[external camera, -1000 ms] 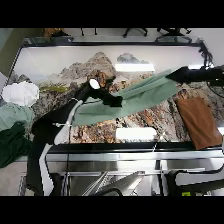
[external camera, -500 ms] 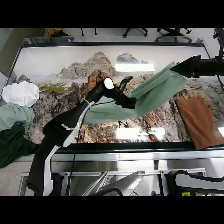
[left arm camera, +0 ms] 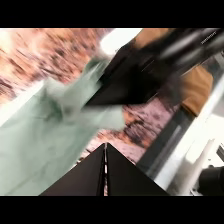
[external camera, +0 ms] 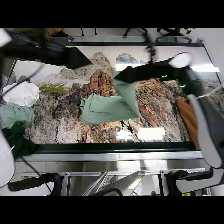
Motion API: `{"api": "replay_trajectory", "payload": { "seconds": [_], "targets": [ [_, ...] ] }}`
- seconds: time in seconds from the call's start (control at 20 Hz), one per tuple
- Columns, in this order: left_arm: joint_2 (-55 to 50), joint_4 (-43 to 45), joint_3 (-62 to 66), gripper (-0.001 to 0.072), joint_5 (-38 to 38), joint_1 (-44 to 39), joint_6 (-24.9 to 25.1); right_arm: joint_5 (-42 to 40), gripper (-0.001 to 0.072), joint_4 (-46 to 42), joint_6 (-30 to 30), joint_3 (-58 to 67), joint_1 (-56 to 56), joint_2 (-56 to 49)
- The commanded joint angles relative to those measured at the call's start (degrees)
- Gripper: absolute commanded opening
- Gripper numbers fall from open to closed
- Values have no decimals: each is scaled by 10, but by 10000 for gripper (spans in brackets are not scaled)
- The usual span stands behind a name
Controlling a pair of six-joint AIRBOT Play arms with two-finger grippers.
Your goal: Fold the shirts.
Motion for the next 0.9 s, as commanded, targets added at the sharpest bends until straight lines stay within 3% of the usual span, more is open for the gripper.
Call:
{"api": "replay_trajectory", "payload": {
  "seconds": [0.0,0.05,0.1,0.15,0.3,0.6,0.75,0.8,0.85],
  "targets": [
    [101,1,-1,16,-18,80,8,-235,108,-1,-53,-1,183,-116],
    [115,1,-1,16,-27,92,8,-304,323,-1,-59,0,222,-156],
    [125,2,-1,16,-35,100,9,-366,435,-1,-70,0,250,-189],
    [133,2,-1,16,-43,106,12,-389,498,-1,-84,2,262,-211],
    [146,12,-1,16,-64,110,18,-333,499,-31,-83,2,218,-196],
    [146,19,-1,16,-77,108,17,-78,498,-54,-73,2,-14,-82],
    [146,18,-1,16,-78,108,16,32,504,-115,-24,0,-108,-70],
    [146,18,-1,16,-78,108,16,55,557,-141,-6,-9,-129,-71],
    [146,18,-1,16,-78,108,16,68,704,-158,6,-24,-147,-73]
  ]
}}
